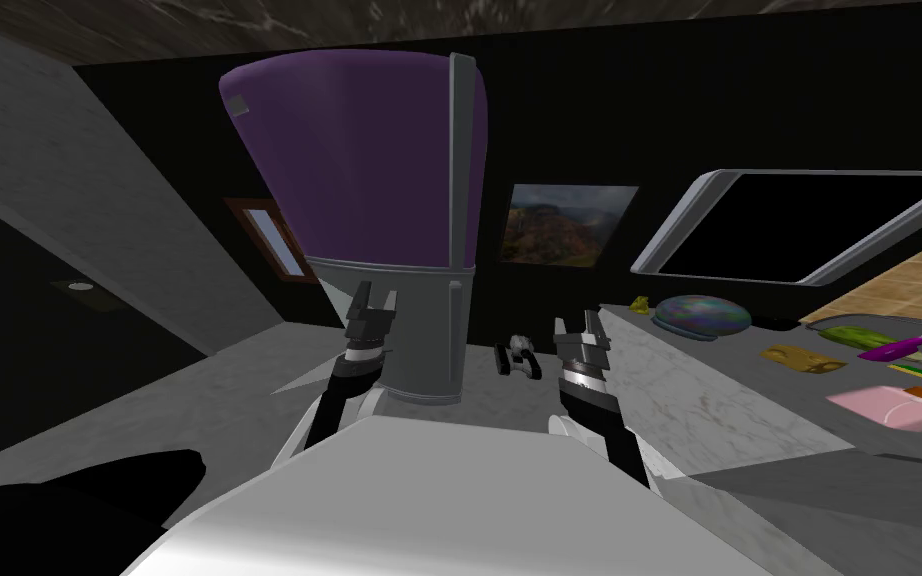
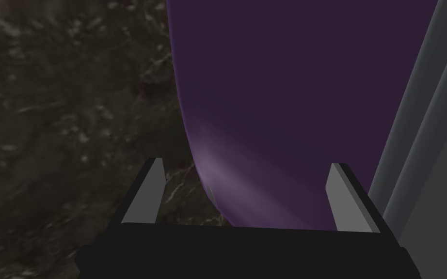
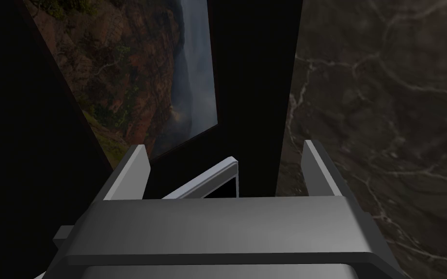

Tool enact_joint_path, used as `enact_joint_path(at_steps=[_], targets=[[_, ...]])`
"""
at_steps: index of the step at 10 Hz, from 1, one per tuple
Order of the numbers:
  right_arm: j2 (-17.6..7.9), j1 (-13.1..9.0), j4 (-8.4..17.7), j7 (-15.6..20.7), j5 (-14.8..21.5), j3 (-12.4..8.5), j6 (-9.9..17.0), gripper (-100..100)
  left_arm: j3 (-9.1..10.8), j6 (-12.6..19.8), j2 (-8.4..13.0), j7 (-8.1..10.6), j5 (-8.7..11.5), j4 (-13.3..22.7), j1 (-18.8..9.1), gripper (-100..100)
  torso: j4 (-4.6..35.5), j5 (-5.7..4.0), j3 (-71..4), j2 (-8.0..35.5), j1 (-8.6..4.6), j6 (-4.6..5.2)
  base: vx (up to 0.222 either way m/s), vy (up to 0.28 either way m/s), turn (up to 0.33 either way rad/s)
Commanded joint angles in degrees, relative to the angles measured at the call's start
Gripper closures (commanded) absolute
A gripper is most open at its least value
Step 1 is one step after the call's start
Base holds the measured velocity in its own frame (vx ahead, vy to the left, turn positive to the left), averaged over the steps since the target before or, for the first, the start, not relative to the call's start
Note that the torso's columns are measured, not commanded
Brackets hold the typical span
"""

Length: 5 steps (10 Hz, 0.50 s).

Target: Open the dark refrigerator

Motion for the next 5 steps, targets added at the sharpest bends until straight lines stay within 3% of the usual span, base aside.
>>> enact_joint_path(at_steps=[1,5], targets=[[0.0,0.0,0.0,0.0,0.0,0.0,0.0,0,0.0,0.0,0.0,0.0,0.0,0.0,0.0,0,2.3,0.0,-4.7,2.3,0.0,0.0,0.0,0.0,0.0],[0.0,0.0,0.0,0.0,0.0,0.0,0.0,0,0.0,0.0,0.0,0.0,0.0,0.0,0.0,0,18.5,0.0,-36.9,18.5,0.0,0.0,0.0,0.0,0.0]])
